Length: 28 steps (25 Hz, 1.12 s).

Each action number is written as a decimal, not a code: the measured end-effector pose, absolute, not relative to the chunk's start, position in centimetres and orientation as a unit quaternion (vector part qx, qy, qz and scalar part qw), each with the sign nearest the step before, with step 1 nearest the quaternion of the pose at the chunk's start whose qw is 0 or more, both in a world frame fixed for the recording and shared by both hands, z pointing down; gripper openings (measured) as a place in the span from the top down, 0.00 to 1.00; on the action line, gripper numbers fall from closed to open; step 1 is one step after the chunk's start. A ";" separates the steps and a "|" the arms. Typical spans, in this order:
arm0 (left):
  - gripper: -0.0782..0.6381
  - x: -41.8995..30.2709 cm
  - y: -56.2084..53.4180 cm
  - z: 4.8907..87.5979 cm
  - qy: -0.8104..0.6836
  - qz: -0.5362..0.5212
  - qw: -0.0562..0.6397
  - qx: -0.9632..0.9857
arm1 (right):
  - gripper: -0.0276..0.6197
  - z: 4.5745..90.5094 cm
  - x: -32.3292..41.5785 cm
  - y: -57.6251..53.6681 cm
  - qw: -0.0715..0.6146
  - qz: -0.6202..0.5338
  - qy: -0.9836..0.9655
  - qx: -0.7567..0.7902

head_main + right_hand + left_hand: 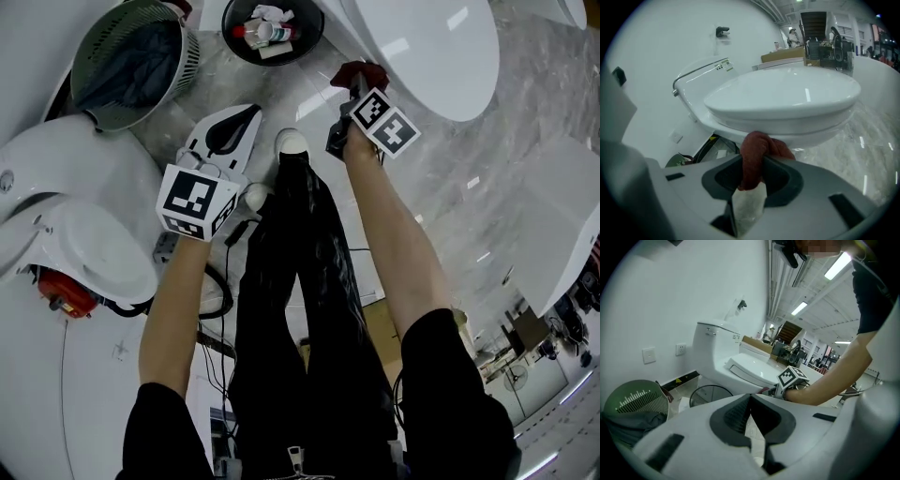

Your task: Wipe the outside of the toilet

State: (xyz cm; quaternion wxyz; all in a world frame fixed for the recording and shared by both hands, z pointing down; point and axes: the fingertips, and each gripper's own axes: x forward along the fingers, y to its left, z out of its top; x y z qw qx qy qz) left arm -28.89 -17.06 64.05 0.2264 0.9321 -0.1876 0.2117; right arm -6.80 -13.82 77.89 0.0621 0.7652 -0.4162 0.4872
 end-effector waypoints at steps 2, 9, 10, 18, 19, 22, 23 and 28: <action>0.89 -28.2 -16.1 64.2 -0.177 0.213 0.226 0.934 | 0.78 77.9 -5.7 -12.0 0.064 0.486 -0.410 0.769; 0.89 -25.1 -14.0 64.6 -0.142 0.219 0.220 0.940 | 0.78 78.0 -2.2 -7.2 0.068 0.487 -0.395 0.776; 0.89 -24.6 -13.8 64.7 -0.138 0.218 0.220 0.941 | 0.78 78.0 -1.7 -6.7 0.066 0.488 -0.391 0.778; 0.89 -20.0 -12.0 65.7 -0.090 0.231 0.212 0.945 | 0.78 78.7 2.0 -3.1 0.058 0.491 -0.366 0.789; 0.89 -19.4 -11.8 65.9 -0.085 0.233 0.212 0.945 | 0.78 78.9 2.5 -2.6 0.058 0.491 -0.361 0.791; 0.89 -17.7 -11.2 66.3 -0.070 0.239 0.211 0.945 | 0.78 79.4 4.3 -1.1 0.060 0.493 -0.347 0.795; 0.89 -17.1 -11.0 66.3 -0.066 0.240 0.210 0.945 | 0.78 79.5 5.1 -0.6 0.062 0.494 -0.343 0.797; 0.89 -14.4 -10.4 66.6 -0.046 0.244 0.206 0.947 | 0.78 79.8 8.9 1.1 0.074 0.488 -0.329 0.805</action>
